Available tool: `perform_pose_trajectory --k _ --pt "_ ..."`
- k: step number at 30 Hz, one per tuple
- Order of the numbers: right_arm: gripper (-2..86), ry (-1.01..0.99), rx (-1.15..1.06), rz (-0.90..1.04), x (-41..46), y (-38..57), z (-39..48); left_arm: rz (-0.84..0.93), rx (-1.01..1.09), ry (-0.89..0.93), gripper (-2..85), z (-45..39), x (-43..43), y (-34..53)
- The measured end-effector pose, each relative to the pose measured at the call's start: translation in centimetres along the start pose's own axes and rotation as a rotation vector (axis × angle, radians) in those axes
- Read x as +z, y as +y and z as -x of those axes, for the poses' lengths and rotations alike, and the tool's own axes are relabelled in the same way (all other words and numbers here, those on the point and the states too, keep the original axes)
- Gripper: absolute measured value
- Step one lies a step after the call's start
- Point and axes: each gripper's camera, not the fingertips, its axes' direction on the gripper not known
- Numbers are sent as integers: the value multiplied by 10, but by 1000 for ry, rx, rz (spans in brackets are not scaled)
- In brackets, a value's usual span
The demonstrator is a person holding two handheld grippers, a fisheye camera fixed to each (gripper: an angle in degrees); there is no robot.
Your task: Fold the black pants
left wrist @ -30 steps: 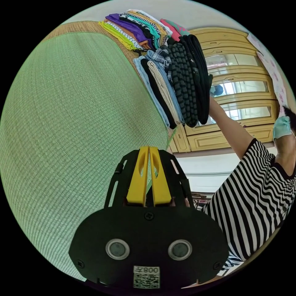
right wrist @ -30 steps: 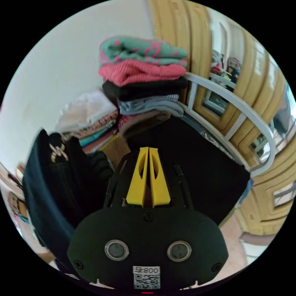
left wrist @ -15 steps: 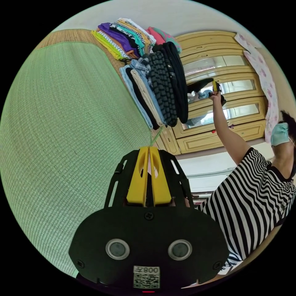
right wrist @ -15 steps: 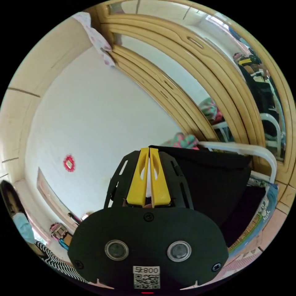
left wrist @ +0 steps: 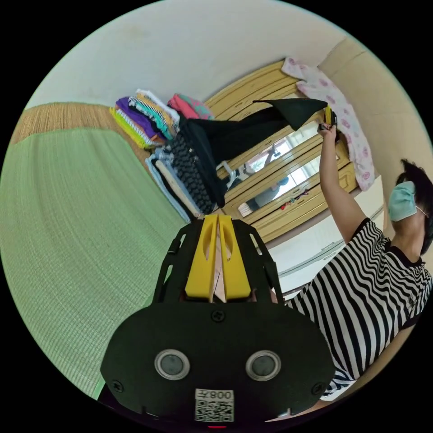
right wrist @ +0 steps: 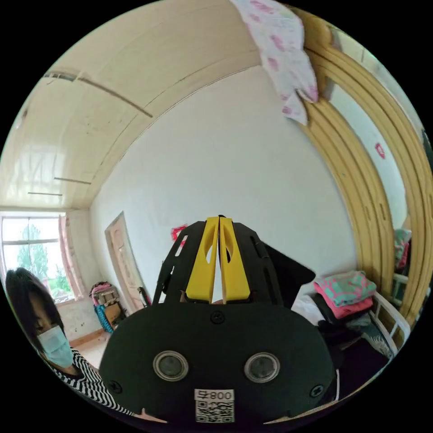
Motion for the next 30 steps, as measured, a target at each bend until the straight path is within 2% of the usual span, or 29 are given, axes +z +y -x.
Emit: perform_pose_trajectory --k 7,11,15,18,20,25,30 --pt "-2 -198 -117 -25 21 -1 147 -90 231 74 108 -151 -48 -38" --pt "-3 -250 -150 5 33 15 203 -151 368 49 173 -230 -75 -65" --pt "-3 -261 -168 52 51 48 240 -100 477 140 207 -314 -96 -72" --pt "-3 -278 -162 105 74 83 248 -94 500 186 195 -359 -117 -47" --pt "-2 -321 -130 139 91 107 241 -89 504 151 170 -378 -133 -27" --pt "-2 -406 -55 260 152 190 206 -122 334 -67 54 -404 -199 24" --pt "-2 -445 51 358 207 262 148 -184 175 -297 28 -425 -271 49"
